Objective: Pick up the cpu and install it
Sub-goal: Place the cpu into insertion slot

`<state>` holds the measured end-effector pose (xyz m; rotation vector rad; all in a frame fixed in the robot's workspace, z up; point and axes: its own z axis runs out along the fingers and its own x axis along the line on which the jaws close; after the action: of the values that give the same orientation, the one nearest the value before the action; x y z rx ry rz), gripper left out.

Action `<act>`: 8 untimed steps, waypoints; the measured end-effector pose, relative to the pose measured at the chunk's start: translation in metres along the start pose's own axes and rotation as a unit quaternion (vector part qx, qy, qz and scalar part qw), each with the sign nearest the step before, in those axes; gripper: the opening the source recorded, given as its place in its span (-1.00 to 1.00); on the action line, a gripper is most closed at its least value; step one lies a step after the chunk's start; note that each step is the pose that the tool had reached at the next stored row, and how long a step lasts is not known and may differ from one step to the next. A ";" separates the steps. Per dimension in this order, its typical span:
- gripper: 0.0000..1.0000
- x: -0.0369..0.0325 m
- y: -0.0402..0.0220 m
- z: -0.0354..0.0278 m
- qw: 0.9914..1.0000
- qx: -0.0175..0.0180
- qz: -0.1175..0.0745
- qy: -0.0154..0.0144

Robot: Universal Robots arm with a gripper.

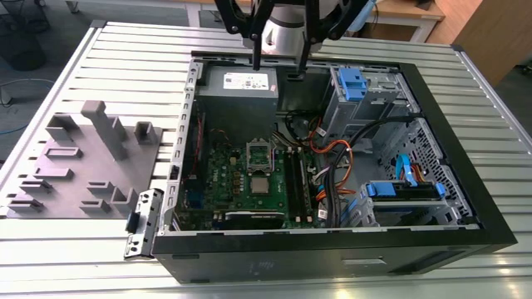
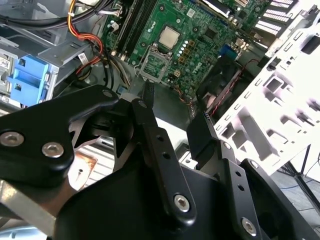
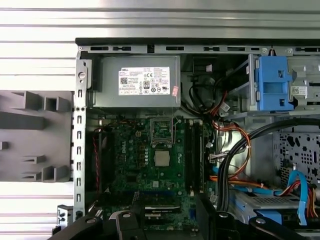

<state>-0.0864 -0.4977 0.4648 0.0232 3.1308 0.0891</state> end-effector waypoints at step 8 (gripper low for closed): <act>0.07 0.0002 -0.0009 0.0146 1.000 0.000 0.000 0.000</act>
<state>-0.0865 -0.4978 0.4502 0.0232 3.1307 0.0891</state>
